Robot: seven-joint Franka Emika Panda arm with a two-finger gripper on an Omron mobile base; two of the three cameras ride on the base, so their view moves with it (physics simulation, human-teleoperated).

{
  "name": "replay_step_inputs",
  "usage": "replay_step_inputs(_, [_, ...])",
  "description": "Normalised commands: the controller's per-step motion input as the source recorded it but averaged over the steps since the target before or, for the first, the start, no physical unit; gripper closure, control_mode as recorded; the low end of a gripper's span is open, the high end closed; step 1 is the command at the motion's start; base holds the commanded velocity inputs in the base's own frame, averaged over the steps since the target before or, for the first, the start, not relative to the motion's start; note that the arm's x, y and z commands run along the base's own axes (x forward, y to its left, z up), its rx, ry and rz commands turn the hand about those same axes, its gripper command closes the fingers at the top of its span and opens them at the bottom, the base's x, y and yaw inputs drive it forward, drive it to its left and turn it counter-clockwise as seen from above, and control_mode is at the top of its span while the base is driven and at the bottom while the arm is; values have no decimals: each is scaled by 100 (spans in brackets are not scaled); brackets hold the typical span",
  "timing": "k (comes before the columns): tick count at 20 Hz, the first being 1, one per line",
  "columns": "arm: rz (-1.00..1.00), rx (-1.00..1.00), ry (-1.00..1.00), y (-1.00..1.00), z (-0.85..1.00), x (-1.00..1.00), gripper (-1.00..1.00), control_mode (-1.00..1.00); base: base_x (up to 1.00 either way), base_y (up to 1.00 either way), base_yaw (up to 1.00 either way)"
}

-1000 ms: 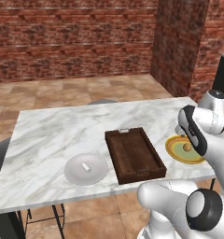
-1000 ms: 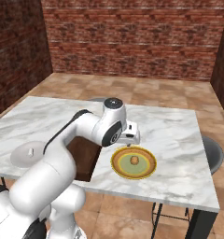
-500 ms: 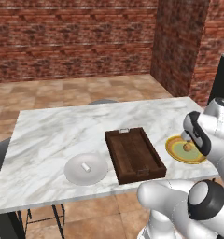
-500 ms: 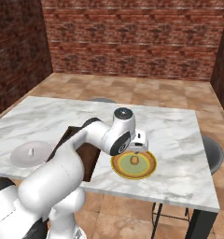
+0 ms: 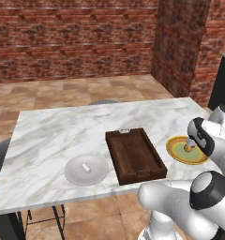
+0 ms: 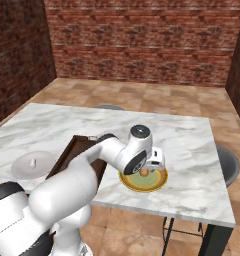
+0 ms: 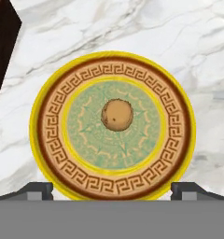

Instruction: Move the dessert items from the plates to the tray.

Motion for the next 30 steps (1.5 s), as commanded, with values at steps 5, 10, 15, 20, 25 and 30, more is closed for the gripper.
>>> replay_step_inputs(5, [0,0,0,-1,-15,2,-100,-100,0,0,0])
replay_step_inputs(10, [0,0,0,0,-14,9,-100,-100,0,0,0])
replay_step_inputs(15, [0,0,0,0,-13,10,-100,-100,0,0,0])
replay_step_inputs(20, [0,0,0,0,-12,16,-100,-100,0,0,0])
replay_step_inputs(25, [0,0,0,0,-9,18,-100,-100,0,0,0])
replay_step_inputs(30, [0,0,0,0,-7,16,-100,-100,0,0,0])
